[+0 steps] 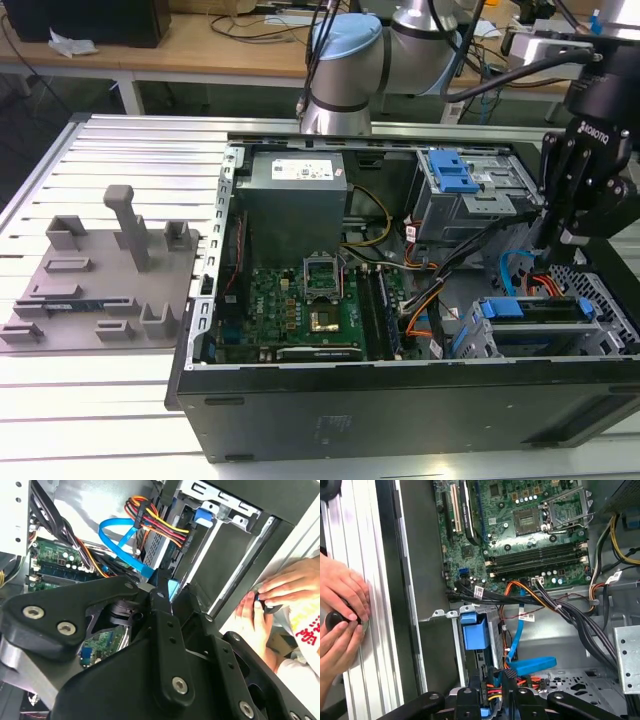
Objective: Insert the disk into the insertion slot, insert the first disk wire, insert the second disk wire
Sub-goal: 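Insert the second disk wire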
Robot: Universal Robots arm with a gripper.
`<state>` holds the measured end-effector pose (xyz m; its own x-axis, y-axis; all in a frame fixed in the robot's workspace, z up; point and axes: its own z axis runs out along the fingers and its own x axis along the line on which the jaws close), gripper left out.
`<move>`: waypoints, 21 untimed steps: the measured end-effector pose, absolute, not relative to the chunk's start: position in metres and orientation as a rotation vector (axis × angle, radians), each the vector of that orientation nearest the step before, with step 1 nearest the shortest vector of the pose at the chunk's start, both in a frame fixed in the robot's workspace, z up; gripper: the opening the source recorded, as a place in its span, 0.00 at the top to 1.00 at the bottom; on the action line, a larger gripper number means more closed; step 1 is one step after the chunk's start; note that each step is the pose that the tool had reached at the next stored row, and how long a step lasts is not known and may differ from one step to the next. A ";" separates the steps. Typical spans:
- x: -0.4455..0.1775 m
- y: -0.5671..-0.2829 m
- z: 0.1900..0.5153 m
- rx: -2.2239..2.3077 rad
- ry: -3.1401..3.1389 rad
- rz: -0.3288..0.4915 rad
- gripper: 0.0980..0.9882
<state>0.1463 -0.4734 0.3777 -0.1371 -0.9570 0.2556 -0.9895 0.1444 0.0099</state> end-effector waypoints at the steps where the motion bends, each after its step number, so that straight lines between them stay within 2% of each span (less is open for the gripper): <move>1: 0.147 -0.473 0.377 1.919 -2.208 0.232 0.76; 17: 0.147 -0.473 0.370 2.019 -2.119 0.238 0.77; 18: 0.147 -0.473 0.370 2.019 -2.119 0.238 0.85; 21: 0.147 -0.473 0.369 2.019 -2.119 0.238 0.85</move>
<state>0.1471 -0.4734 0.3690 -0.0437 -0.9653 0.2573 -0.9984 0.0516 0.0241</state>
